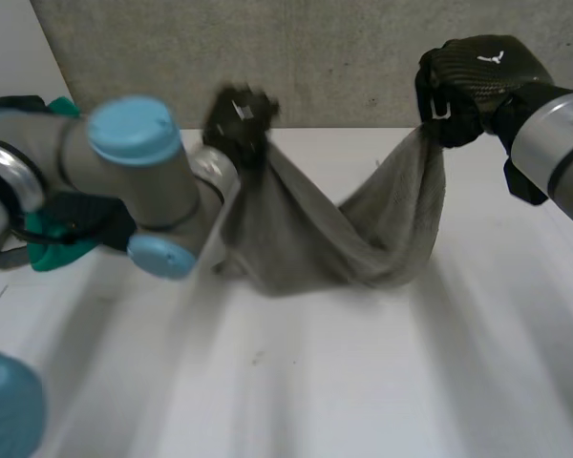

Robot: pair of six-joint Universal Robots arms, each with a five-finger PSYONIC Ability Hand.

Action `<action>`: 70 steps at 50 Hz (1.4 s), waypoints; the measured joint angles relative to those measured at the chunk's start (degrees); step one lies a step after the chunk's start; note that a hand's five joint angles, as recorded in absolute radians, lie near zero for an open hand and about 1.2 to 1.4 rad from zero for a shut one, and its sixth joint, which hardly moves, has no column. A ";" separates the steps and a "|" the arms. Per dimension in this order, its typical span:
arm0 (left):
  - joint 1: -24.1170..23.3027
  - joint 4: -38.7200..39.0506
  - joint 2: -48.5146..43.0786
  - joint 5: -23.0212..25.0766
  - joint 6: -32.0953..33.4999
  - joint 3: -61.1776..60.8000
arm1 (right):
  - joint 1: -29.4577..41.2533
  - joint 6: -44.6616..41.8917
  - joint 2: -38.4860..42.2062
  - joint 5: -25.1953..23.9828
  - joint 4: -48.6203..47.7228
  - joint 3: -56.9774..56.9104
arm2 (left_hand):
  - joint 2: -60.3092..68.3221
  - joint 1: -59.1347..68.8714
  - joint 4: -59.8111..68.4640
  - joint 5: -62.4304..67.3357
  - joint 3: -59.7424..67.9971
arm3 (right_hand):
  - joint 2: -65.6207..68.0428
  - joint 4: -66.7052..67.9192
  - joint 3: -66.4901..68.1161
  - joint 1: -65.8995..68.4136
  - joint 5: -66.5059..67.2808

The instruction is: Fold the laundry.

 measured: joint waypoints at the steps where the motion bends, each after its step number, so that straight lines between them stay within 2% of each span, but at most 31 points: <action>1: 0.28 1.35 2.06 -1.25 -0.22 -0.29 | -0.15 -0.55 1.51 1.32 -0.83 -1.41 | 0.07 0.00 0.00 0.00 0.00 | 0.00 0.00 0.00 0.00 0.00; 9: 0.64 4.08 16.93 -4.75 -0.82 -11.30 | -0.20 -2.20 8.60 8.53 -4.87 -9.77 | 0.07 0.00 0.00 0.00 0.00 | 0.00 0.00 0.00 0.00 0.00; 15: -0.57 3.95 27.04 -6.34 -0.03 -32.67 | 0.13 -1.06 9.84 9.40 -5.57 -7.32 | 0.25 0.00 0.12 0.00 0.23 | 0.00 0.00 0.00 0.00 0.00; 19: -1.70 4.74 30.30 -5.73 0.50 -44.52 | 0.29 -0.41 9.69 8.33 -6.26 -2.89 | 0.25 -0.10 0.20 0.00 0.24 | 0.00 0.00 0.00 0.00 0.00; 20: -2.40 5.22 30.88 -4.97 0.69 -48.77 | 0.38 -0.27 9.63 7.66 -6.78 -0.99 | -14.14 -15.28 -14.16 -12.22 -13.77 | 0.00 0.00 0.00 0.00 0.00; 21: -2.90 5.49 31.00 -4.41 0.80 -51.11 | 0.47 -0.22 9.62 7.13 -7.24 0.34 | -21.14 -21.66 -19.95 -17.87 -19.43 | 0.00 0.00 0.00 0.00 0.00; 22: -3.11 5.57 31.00 -4.18 0.84 -51.92 | 0.51 -0.22 9.63 6.93 -7.43 0.86 | -21.14 -21.66 -19.95 -17.87 -19.43 | 0.00 0.00 0.00 0.00 0.00; 23: -3.95 5.74 30.84 -3.35 1.03 -54.45 | 0.71 -0.27 9.72 6.10 -8.41 2.91 | -38.10 -39.32 -37.36 -34.69 -36.50 | 0.00 0.00 0.00 0.00 0.00; 24: -4.20 5.74 30.75 -3.14 1.09 -55.03 | 0.77 -0.30 9.74 5.91 -8.65 3.33 | -38.10 -39.32 -37.36 -34.69 -36.50 | 0.00 0.00 0.00 0.00 0.00; 25: -4.90 5.63 30.39 -2.58 1.29 -56.26 | 1.02 -0.45 9.83 5.23 -9.64 4.88 | -48.18 -47.71 -48.32 -45.64 -47.17 | 0.00 0.00 0.00 0.00 0.00; 26: -5.11 5.54 30.25 -2.44 1.36 -56.47 | 1.12 -0.53 9.86 5.02 -10.02 5.40 | -49.25 -48.35 -49.73 -47.08 -48.60 | 0.00 0.00 0.00 0.00 0.00; 30: -4.15 4.70 29.94 -2.67 1.22 -53.98 | 1.74 -1.04 9.67 4.27 -11.52 7.03 | -51.86 -49.93 -52.28 -50.22 -51.50 | 0.00 0.00 0.00 0.00 0.00; 38: 2.96 0.32 28.31 -2.37 -2.10 -40.29 | 3.39 -1.47 5.16 3.20 -12.09 7.21 | -52.14 -49.93 -52.35 -50.44 -51.55 | 0.00 0.00 0.00 0.00 0.00; 42: 4.81 -4.02 24.59 0.43 -4.50 -34.25 | 4.22 -0.89 1.79 1.40 -12.20 7.12 | -52.66 -50.59 -52.77 -50.72 -52.10 | 0.00 0.00 0.00 0.00 0.00; 44: 5.36 -7.89 20.44 3.63 -6.23 -30.22 | 5.04 0.23 -1.16 -0.55 -12.37 7.18 | -52.66 -50.76 -52.82 -50.72 -52.12 | 0.00 0.00 0.00 0.00 -0.03; 53: 4.79 -12.83 8.85 10.12 -8.02 -20.99 | 7.08 4.99 -9.04 -3.86 -12.73 7.46 | -51.73 -49.91 -51.88 -49.20 -51.39 | 0.00 0.00 0.00 0.00 0.00; 56: 4.25 -13.21 6.01 10.98 -8.04 -18.41 | 7.19 6.19 -10.55 -4.03 -12.73 7.50 | -43.70 -41.33 -44.33 -41.49 -44.01 | 0.00 0.00 0.00 0.00 0.00; 58: 3.79 -13.62 4.04 11.38 -7.89 -16.51 | 6.98 6.91 -11.19 -4.05 -12.75 7.51 | -27.77 -22.58 -27.78 -25.26 -27.50 | 0.00 0.00 0.00 0.00 0.00; 59: 3.61 -13.76 3.37 11.40 -7.76 -15.73 | 6.68 7.16 -11.20 -4.03 -12.77 7.50 | -14.77 -9.71 -16.08 -13.82 -15.87 | 0.00 0.00 0.00 0.00 0.00; 60: 3.52 -13.83 3.02 11.36 -7.66 -15.29 | 6.49 7.26 -11.10 -4.01 -12.78 7.50 | -13.61 -7.36 -13.75 -11.53 -13.54 | 0.00 0.00 0.00 0.00 0.00; 61: 3.35 -13.90 2.43 11.08 -7.39 -14.33 | 6.00 7.39 -10.70 -3.96 -12.79 7.48 | -3.37 0.55 -3.88 -1.84 -3.85 | 0.00 0.00 0.00 0.00 0.00; 66: 3.06 -11.96 1.86 7.35 -5.92 -10.20 | 4.00 7.19 -7.52 -3.59 -12.89 6.84 | 0.11 0.70 0.01 0.58 0.03 | 0.00 0.00 0.00 0.00 0.00; 70: 2.81 -6.16 3.62 1.55 -4.48 -4.78 | 2.16 5.79 -2.01 -1.83 -13.50 4.05 | 0.12 0.70 0.01 0.59 0.04 | 0.00 0.00 0.00 0.00 0.00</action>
